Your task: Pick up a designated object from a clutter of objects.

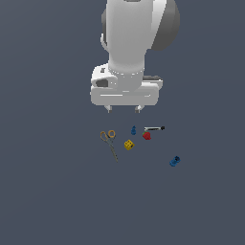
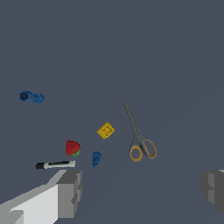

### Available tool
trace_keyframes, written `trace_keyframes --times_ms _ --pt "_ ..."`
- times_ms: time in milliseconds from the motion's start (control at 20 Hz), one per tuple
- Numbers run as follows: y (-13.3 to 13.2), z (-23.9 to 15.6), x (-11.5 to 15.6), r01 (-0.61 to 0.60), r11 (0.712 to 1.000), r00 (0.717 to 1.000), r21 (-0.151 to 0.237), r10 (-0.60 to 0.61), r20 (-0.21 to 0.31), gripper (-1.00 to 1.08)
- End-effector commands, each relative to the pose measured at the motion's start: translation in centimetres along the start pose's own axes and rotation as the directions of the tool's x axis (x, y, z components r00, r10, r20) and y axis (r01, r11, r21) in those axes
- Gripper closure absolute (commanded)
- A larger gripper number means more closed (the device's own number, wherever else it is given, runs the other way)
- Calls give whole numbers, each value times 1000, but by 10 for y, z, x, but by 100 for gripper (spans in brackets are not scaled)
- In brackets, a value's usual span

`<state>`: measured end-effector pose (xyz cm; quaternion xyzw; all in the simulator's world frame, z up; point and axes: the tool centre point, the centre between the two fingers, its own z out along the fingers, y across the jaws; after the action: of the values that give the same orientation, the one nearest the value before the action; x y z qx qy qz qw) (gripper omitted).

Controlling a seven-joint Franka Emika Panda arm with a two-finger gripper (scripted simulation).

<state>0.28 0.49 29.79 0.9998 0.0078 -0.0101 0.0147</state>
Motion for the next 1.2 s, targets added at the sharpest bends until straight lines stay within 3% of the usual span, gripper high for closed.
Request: trace_keyframes --times_ms 0,300,550,850,1150 --pt "-2 10 2 -32 999 999 3 32 0 -92" --pt "-9 42 7 -145 989 989 11 145 -2 -92" --pt "-16 77 9 -265 964 964 19 265 -1 -92" --pt "-24 119 8 -407 913 914 27 407 1 -92" --pt "-30 160 4 -540 841 841 32 540 4 -92"
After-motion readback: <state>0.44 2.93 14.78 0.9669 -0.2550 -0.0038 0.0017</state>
